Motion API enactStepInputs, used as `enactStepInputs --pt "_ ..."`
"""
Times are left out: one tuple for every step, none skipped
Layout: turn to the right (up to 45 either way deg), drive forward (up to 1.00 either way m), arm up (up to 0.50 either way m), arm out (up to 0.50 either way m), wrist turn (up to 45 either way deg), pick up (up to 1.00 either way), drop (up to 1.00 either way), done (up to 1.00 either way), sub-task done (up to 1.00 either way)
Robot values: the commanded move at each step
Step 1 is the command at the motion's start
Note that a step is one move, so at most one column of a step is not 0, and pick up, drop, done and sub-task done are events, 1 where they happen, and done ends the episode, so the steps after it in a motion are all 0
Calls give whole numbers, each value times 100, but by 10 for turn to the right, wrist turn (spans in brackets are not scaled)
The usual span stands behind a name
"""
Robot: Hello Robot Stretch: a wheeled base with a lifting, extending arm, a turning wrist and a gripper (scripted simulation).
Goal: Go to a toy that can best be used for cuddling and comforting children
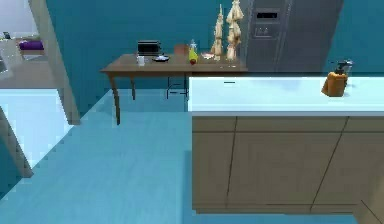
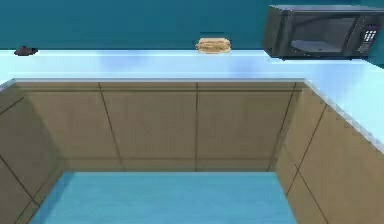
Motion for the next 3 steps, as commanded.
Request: enactStepInputs --pt "-300 0 0 0 0 0 0 0 0" --pt "0 100 0 0 0 0 0 0 0" --pt "-30 0 0 0 0 0 0 0 0"
